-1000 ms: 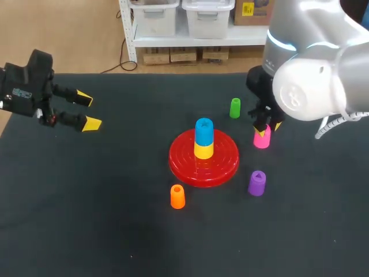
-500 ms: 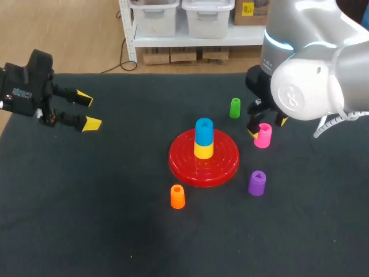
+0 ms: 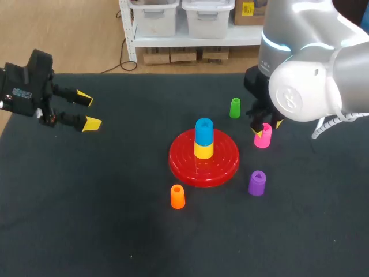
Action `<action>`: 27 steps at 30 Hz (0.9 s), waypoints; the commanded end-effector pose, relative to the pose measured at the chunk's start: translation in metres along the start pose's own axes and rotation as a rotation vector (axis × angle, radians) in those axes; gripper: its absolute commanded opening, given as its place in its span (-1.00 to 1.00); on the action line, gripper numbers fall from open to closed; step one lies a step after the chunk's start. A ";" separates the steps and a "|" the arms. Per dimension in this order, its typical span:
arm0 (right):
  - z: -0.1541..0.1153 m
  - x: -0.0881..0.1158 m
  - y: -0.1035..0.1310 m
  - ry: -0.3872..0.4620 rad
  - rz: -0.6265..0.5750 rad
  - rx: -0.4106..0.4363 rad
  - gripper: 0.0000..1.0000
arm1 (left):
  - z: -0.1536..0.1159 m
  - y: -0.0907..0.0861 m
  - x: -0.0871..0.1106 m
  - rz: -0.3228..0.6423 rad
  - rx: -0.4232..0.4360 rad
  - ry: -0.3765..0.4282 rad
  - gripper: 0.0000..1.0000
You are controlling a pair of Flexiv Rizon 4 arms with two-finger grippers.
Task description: Pick up and stack the cylinders on the red base in this order: pink,purple,orange,green
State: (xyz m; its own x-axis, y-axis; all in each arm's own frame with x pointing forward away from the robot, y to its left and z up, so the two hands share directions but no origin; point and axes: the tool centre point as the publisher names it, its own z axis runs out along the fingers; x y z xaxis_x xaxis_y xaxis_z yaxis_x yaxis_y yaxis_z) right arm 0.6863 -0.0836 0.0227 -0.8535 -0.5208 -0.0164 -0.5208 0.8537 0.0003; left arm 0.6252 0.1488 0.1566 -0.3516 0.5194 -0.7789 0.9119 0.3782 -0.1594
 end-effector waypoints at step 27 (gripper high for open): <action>-0.136 -0.069 0.098 -0.157 -0.473 -0.039 -1.00 | 0.000 0.000 0.002 0.003 -0.001 -0.006 1.00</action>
State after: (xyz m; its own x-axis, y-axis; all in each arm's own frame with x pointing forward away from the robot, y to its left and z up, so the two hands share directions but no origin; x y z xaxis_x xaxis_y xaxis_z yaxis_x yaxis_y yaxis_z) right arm 0.6856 0.0210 0.1588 -0.5298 -0.8187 -0.2216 -0.8383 0.5452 -0.0098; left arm 0.6252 0.1488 0.1566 -0.3516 0.5194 -0.7788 0.9119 0.3783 -0.1595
